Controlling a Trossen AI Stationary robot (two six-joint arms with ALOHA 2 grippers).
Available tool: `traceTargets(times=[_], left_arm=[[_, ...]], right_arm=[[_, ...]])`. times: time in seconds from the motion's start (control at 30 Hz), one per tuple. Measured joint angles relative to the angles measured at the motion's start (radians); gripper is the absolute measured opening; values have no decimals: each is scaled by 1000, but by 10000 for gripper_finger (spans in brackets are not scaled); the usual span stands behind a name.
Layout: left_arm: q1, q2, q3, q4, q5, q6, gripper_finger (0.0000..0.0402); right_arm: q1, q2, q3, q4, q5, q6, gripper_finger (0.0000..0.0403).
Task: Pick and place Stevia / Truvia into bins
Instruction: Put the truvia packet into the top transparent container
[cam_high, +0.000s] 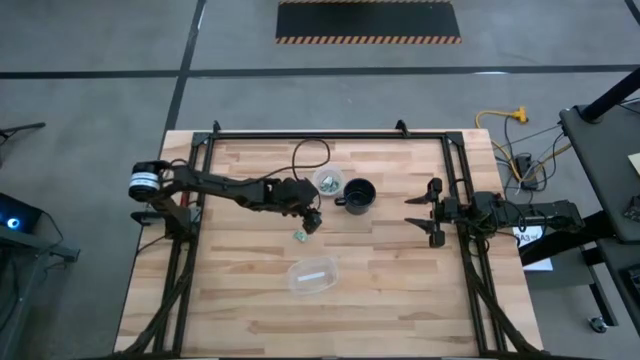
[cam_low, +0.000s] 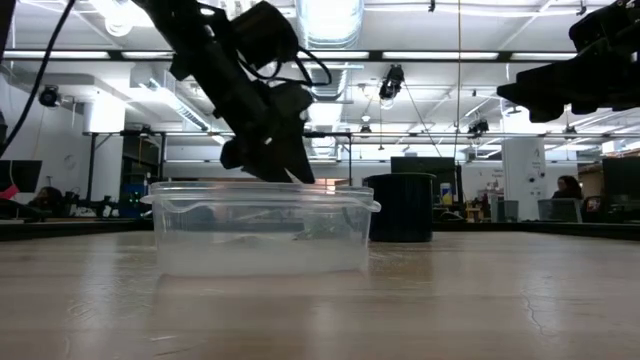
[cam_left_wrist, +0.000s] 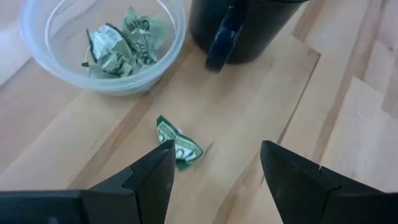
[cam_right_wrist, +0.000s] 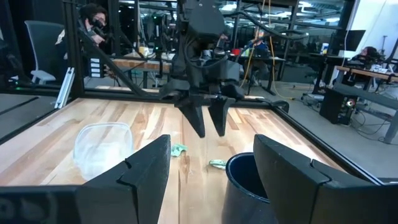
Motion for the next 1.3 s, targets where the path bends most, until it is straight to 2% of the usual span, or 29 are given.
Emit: traceTargets(times=[0.23,0.47,0.67,0.8,0.97,1.3], left_arm=[[1,91,59,-2,1,1,219],[1,195,152,-153,-44,1,219],[1,244,203,-176,-71,2,219],[1,262,211,-188,-79,2,219],[3,263,210,-247,-150,2,219],[7,258,211,-250,-153,2,219]], right_arm=[[0,1,0,0,0,0,221],[0,0,0,0,0,0,221],[0,0,0,0,0,0,221],[0,0,0,0,0,0,221],[0,0,0,0,0,0,221],[0,0,0,0,0,0,221]])
